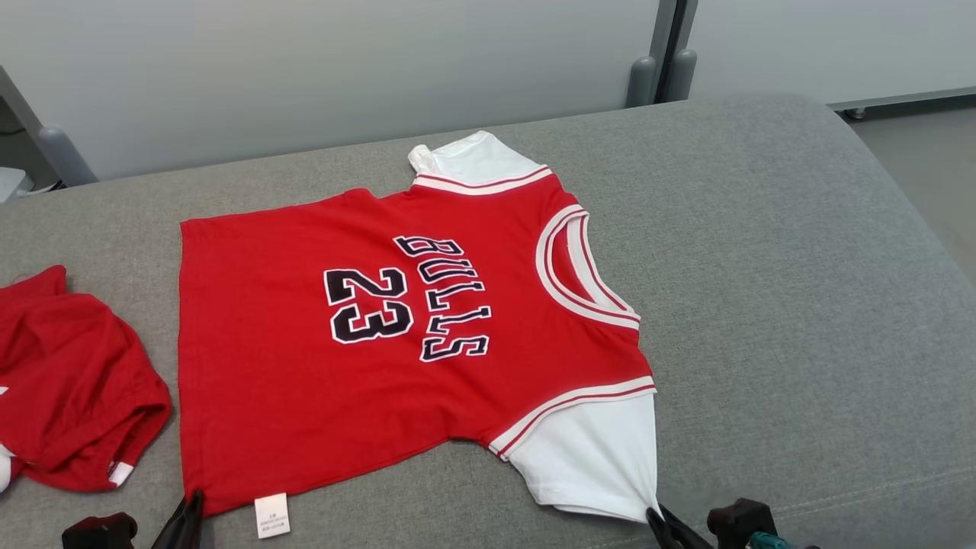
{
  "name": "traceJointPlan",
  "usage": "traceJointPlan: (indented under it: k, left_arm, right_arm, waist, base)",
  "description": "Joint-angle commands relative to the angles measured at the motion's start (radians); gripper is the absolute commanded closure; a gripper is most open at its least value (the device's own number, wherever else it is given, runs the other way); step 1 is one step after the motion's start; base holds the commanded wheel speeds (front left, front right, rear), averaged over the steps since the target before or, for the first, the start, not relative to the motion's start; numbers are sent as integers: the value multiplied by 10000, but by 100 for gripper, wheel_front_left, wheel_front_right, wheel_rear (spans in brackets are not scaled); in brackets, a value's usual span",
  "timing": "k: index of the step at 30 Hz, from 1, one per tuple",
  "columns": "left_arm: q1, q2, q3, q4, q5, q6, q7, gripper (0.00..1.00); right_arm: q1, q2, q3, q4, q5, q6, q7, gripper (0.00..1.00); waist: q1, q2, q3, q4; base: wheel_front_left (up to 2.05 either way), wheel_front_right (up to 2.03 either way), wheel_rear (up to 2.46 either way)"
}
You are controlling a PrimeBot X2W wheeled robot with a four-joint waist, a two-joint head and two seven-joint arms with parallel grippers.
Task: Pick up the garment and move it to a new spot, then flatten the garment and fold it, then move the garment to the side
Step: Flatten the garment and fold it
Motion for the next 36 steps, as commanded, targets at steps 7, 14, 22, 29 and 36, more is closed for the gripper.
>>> traceJointPlan:
  k: [7,14,22,29,36]
  left_arm:
    - [-452,229,106,-162,-24,4,-61,100]
    - [-487,350,-291,-289,-441,4,-61,100]
    - [-516,633,-95,-585,-611,4,-61,100]
    - [-986,866,-509,-904,-904,4,-61,100]
    - [-1860,1428,-1151,-1353,-1442,4,-61,100]
  right_arm:
    - [-34,-87,-21,-595,-154,29,51,100]
    - [-188,-45,-107,-724,-155,29,-54,100]
    - [-351,-38,-893,-1457,-243,29,-458,100]
    - [-997,-33,-1297,-2139,-647,29,-355,100]
    - [-2312,-21,-1579,-1882,-815,29,-321,100]
  waist:
    - [0,0,22,261]
    - [0,0,100,361]
    - [0,0,9,371]
    - [0,0,256,444]
    - [0,0,866,731]
  base:
    - [0,0,0]
    - [0,0,0]
    - [0,0,0]
    - [0,0,0]
    - [0,0,0]
